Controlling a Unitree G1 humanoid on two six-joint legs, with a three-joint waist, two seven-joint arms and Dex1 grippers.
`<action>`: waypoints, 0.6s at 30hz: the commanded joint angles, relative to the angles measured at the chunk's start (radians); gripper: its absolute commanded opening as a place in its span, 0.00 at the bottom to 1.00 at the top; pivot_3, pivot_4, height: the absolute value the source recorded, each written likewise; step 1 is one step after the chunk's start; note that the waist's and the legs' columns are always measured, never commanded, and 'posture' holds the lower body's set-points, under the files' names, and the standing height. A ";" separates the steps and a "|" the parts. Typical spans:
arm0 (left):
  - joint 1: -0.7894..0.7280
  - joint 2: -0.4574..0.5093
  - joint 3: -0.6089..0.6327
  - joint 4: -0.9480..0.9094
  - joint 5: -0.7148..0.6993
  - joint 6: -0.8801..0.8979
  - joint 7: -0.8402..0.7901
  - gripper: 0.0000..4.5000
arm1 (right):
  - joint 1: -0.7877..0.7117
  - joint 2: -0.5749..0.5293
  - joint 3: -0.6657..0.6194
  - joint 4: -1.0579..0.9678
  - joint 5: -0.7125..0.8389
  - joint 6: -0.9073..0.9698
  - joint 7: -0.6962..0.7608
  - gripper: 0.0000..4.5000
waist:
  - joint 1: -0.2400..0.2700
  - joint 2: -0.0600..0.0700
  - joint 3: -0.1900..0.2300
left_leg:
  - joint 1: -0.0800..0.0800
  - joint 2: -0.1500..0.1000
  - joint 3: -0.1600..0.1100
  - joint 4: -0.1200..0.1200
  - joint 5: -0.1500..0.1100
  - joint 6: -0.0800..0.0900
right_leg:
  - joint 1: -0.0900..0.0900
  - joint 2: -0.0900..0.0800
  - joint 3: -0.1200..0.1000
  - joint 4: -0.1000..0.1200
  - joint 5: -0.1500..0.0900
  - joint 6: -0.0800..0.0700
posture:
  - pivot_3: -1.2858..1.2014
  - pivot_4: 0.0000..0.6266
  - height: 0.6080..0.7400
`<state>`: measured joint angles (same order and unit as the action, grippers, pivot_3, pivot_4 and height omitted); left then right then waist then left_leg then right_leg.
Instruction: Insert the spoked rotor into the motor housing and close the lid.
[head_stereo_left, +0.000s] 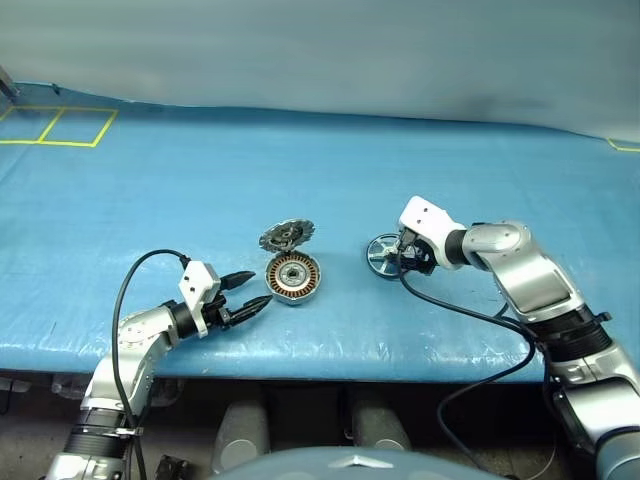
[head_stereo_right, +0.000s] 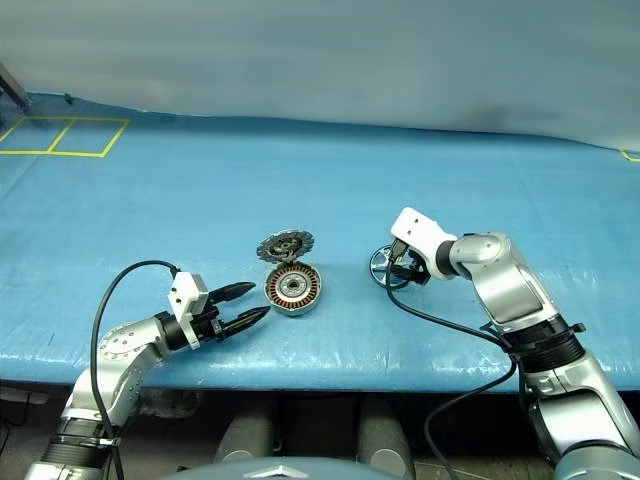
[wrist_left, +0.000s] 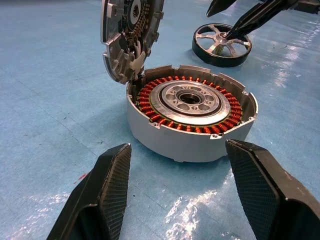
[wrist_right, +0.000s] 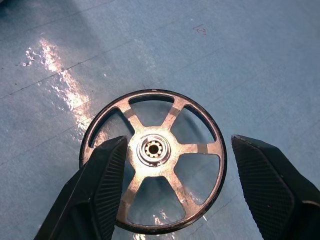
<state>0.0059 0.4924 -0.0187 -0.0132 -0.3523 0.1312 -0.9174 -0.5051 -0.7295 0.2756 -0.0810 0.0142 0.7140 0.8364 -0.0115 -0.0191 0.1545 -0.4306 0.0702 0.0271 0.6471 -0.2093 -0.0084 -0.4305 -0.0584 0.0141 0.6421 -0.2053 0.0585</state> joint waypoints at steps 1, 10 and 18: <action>-0.002 0.003 0.007 -0.021 0.004 -0.023 -0.003 0.73 | -0.003 -0.006 -0.034 -0.056 0.008 0.011 -0.003 0.77 | -0.001 0.000 0.000 | 0.000 0.000 0.000 0.000 0.000 0.000 | 0.000 0.000 0.000 0.000 0.000 0.000 | 0.52 0.24 1.00; -0.002 0.005 0.010 -0.011 0.005 -0.034 -0.002 0.73 | 0.024 -0.015 -0.024 -0.033 -0.009 0.004 -0.009 0.77 | 0.000 0.000 0.000 | 0.000 0.000 0.000 0.000 0.000 0.000 | 0.000 0.000 0.000 0.000 0.000 0.000 | 0.52 0.24 1.00; 0.003 0.002 0.011 -0.010 0.006 -0.039 0.000 0.73 | 0.032 -0.013 -0.045 -0.028 0.001 0.007 -0.018 0.77 | 0.000 0.000 0.000 | 0.000 0.000 0.000 0.000 0.000 0.000 | 0.000 0.000 0.000 0.000 0.000 0.000 | 0.52 0.24 1.00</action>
<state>0.0100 0.4924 -0.0187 -0.0123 -0.3519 0.1178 -0.9170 -0.4712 -0.7339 0.2647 -0.0903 0.0148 0.7273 0.8254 -0.0113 -0.0191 0.1545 -0.4306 0.0702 0.0271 0.6474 -0.2092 -0.0084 -0.4302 -0.0584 0.0143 0.6422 -0.2052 0.0586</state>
